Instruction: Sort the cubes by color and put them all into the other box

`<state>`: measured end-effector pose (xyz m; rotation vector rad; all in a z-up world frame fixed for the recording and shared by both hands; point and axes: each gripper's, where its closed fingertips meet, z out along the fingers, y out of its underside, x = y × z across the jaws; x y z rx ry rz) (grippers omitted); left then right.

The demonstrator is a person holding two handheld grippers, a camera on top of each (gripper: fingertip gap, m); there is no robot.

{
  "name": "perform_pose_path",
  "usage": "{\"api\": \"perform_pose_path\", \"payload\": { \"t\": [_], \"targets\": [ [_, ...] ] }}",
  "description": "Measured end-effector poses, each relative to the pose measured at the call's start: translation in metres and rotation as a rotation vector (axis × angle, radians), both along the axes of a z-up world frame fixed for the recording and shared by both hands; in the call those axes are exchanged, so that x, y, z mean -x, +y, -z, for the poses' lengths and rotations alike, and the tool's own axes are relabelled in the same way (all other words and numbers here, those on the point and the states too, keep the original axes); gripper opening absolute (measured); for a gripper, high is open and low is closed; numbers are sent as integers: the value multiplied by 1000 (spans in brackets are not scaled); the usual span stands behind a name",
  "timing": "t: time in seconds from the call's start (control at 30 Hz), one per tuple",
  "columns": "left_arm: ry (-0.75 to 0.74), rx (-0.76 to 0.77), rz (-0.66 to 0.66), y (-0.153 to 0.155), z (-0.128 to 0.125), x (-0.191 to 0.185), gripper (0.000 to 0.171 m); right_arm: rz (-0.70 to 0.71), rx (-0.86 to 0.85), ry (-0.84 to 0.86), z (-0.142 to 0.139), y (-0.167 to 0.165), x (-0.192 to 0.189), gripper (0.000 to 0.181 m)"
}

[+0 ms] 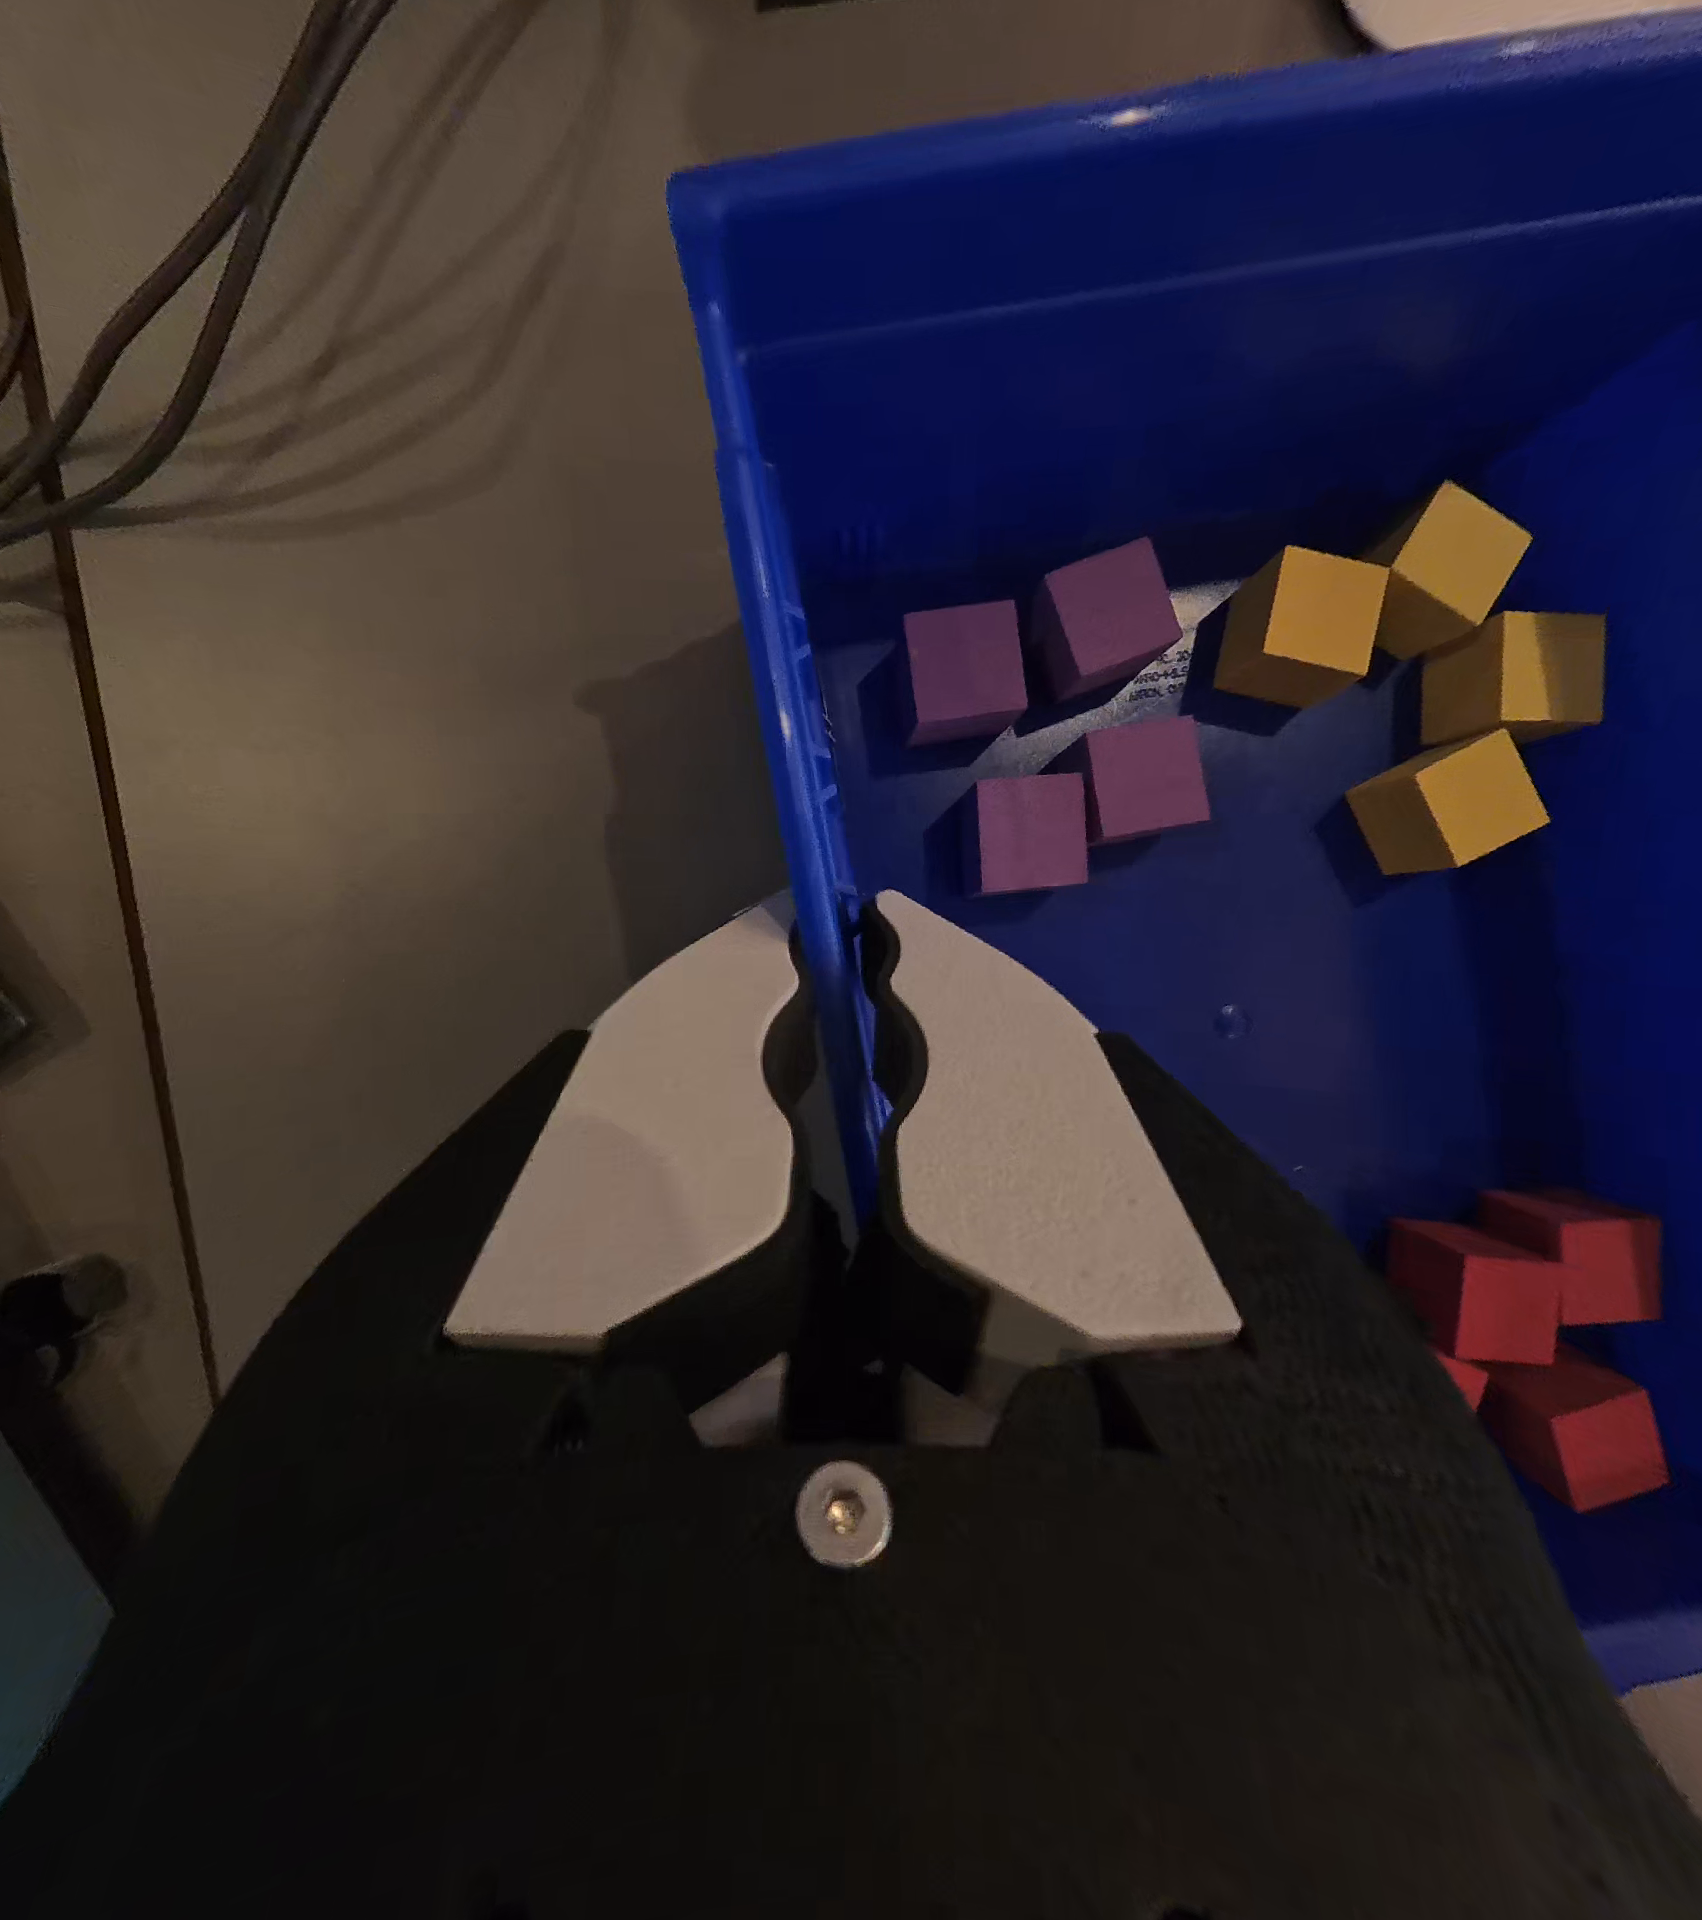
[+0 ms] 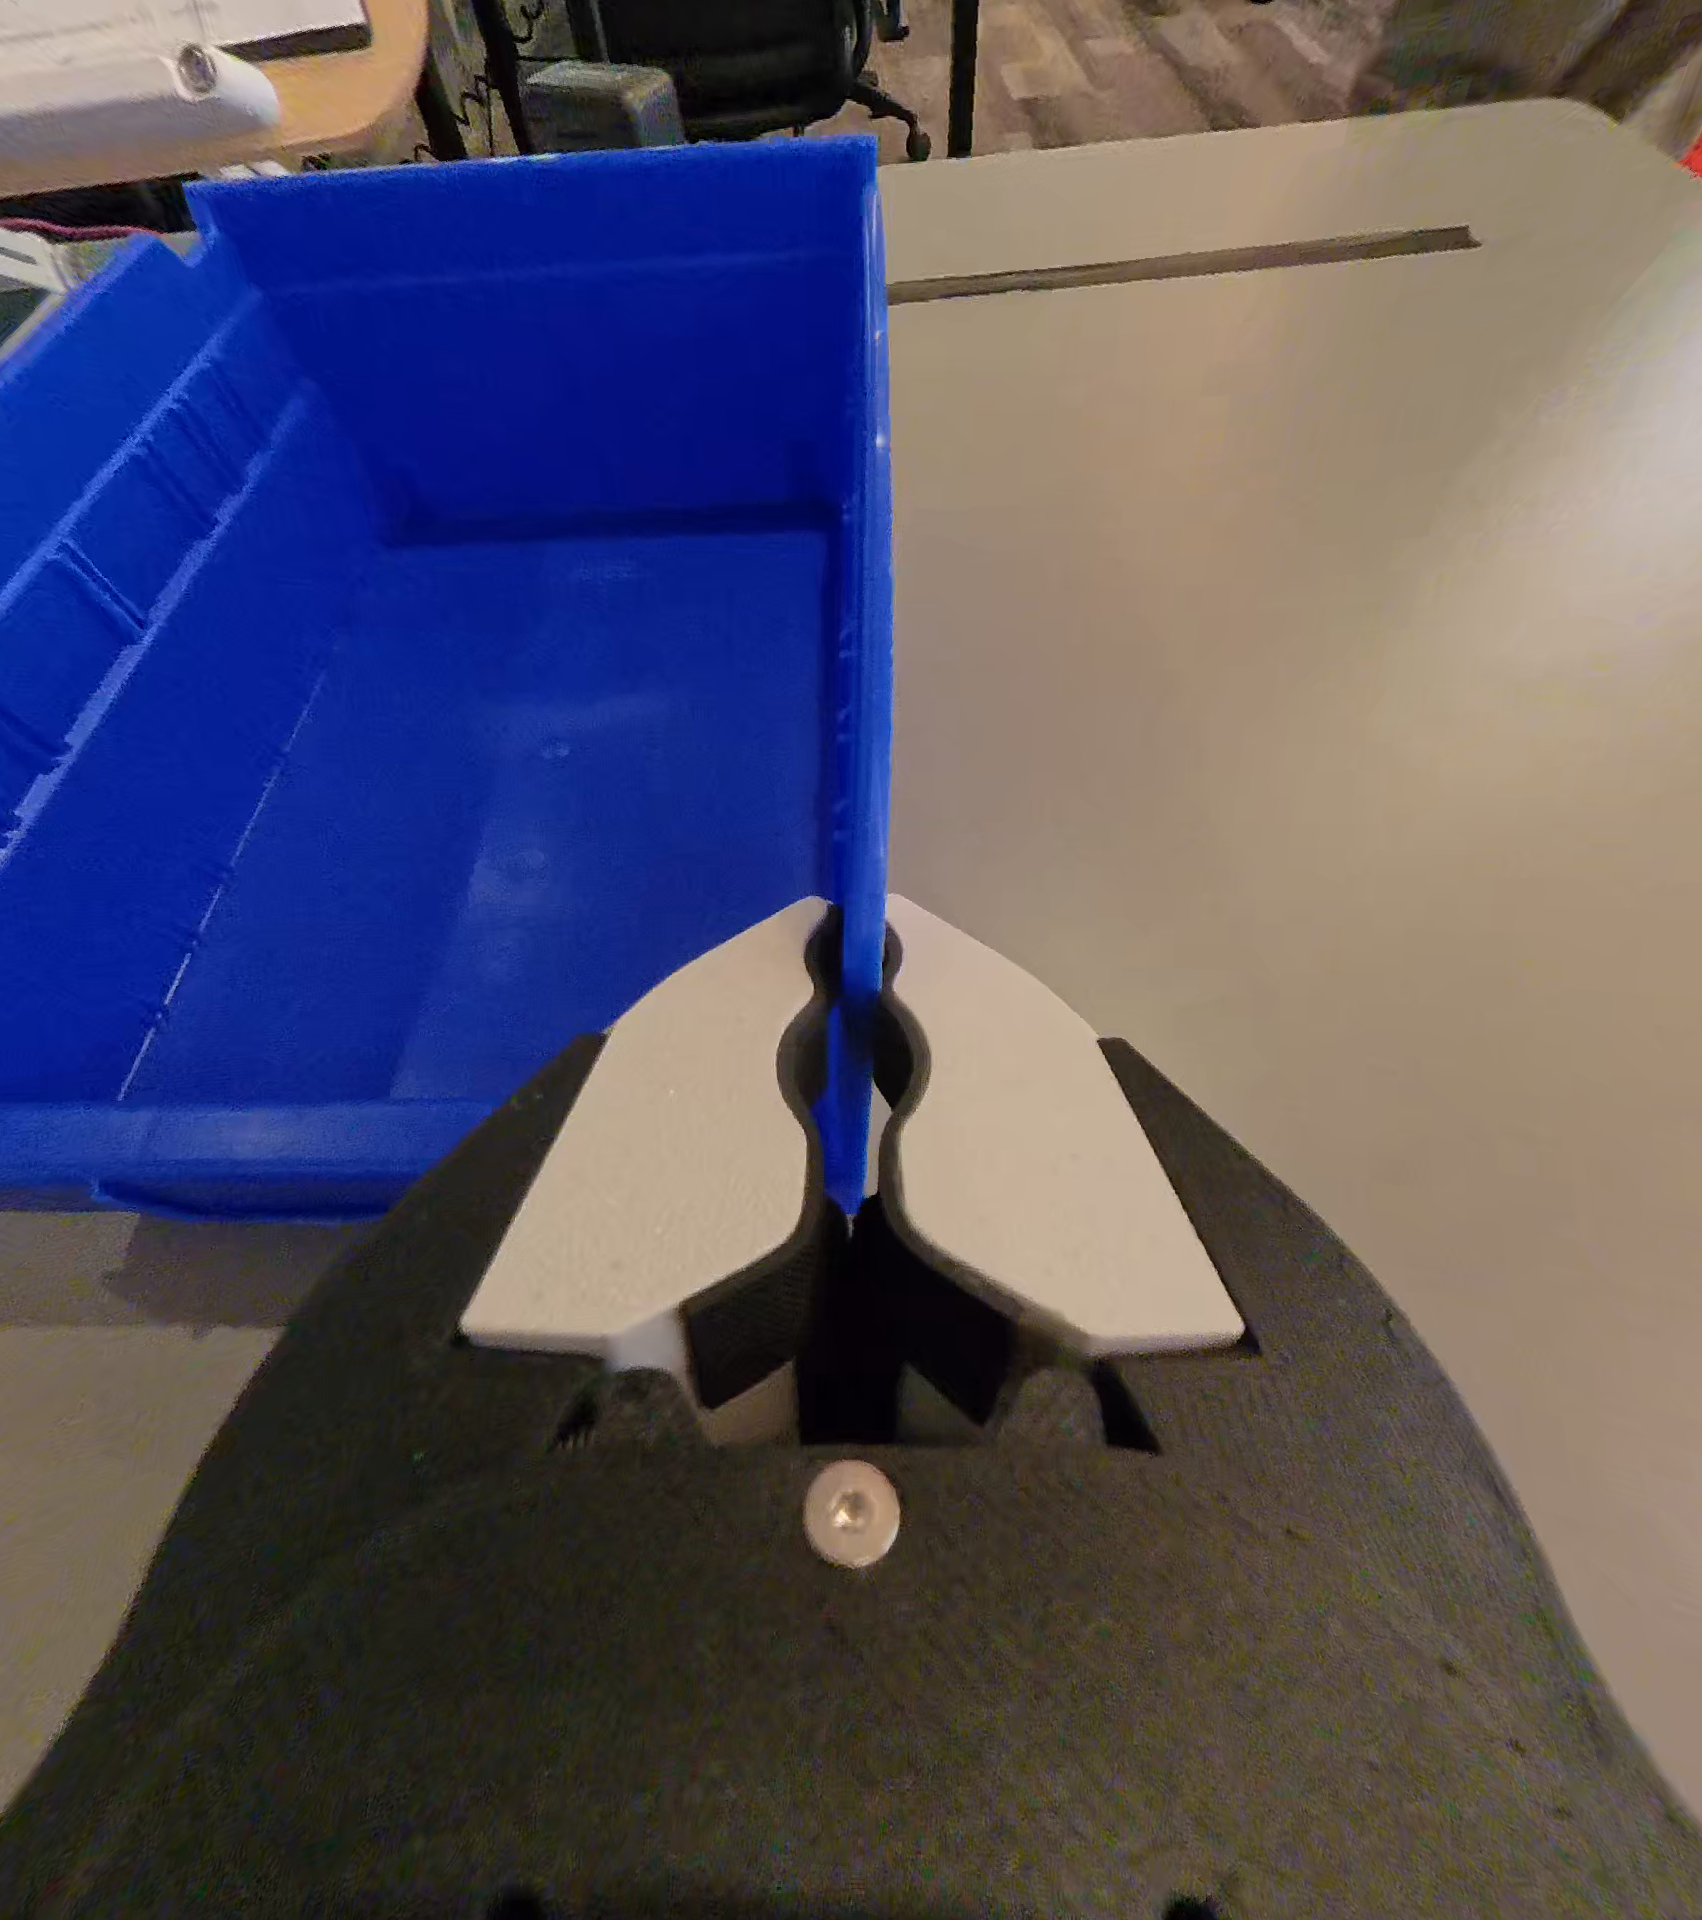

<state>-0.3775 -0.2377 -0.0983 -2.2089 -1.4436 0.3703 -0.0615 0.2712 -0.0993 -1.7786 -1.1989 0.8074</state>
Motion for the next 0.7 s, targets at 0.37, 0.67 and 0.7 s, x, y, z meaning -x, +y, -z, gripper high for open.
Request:
{"api": "perform_pose_path", "payload": {
  "t": [0.37, 0.67, 0.7],
  "targets": [
    [19, -47, 30, 37, -6, 0, 6, -34, -44, -21, -2, 15, -1, 5],
    [27, -150, 44, 49, -15, 4, 21, -76, -88, -5, -13, 22, 0, 45],
    [29, -155, 44, 49, -17, 5, 21, -68, -96, 2, -17, 24, -1, 48]
  ]
}}
